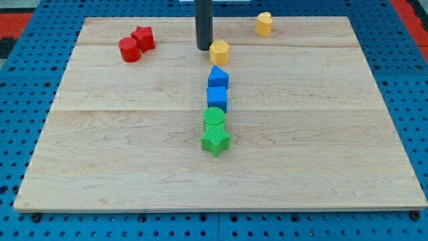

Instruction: Push the yellow heart towards yellow hexagon

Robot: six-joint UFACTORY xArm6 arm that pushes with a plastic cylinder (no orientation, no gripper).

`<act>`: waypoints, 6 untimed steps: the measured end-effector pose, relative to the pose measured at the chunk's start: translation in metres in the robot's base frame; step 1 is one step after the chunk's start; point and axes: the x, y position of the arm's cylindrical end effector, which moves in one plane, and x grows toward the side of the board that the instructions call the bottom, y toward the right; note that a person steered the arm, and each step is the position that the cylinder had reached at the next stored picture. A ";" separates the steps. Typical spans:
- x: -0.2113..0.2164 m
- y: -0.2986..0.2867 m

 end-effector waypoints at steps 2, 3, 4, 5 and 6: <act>0.002 0.010; -0.034 0.052; -0.028 0.132; -0.029 0.202; -0.069 0.203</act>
